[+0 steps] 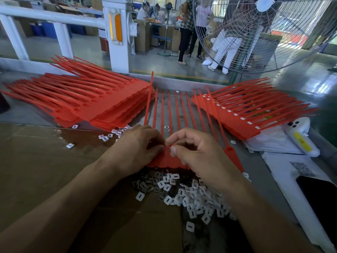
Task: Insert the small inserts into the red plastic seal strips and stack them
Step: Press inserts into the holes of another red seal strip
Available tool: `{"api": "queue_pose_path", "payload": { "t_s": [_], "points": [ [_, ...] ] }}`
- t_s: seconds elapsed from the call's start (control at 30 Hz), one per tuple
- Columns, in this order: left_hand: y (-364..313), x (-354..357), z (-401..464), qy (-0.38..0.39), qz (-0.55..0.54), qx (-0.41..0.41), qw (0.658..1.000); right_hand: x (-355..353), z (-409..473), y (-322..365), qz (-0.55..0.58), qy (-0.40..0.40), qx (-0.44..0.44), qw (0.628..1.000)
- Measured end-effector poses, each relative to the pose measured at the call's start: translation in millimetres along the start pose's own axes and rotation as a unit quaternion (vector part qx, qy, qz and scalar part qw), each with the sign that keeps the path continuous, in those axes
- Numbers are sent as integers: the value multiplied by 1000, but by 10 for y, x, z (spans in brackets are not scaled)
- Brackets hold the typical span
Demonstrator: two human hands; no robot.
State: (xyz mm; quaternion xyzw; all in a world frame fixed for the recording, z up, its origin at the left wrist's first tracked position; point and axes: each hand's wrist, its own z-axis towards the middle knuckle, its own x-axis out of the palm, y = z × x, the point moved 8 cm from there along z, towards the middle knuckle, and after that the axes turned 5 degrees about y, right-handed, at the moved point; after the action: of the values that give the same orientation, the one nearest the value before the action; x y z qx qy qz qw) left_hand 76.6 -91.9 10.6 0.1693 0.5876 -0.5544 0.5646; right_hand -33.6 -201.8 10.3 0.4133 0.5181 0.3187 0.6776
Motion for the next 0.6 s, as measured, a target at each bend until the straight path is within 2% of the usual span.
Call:
{"api": "queue_pose_path", "payload": {
  "t_s": [0.13,0.43,0.6],
  "points": [
    [5,10,5,7,3,-7,1000,-209,8,-87,14,-61,19,998],
    [28,16,4,11,-1,-10,1000,-712,-32,-302,-35,-165,85,982],
    [38,23,11,8,-3,-4,1000,-926,-81,-473,-122,-160,137,970]
  ]
}}
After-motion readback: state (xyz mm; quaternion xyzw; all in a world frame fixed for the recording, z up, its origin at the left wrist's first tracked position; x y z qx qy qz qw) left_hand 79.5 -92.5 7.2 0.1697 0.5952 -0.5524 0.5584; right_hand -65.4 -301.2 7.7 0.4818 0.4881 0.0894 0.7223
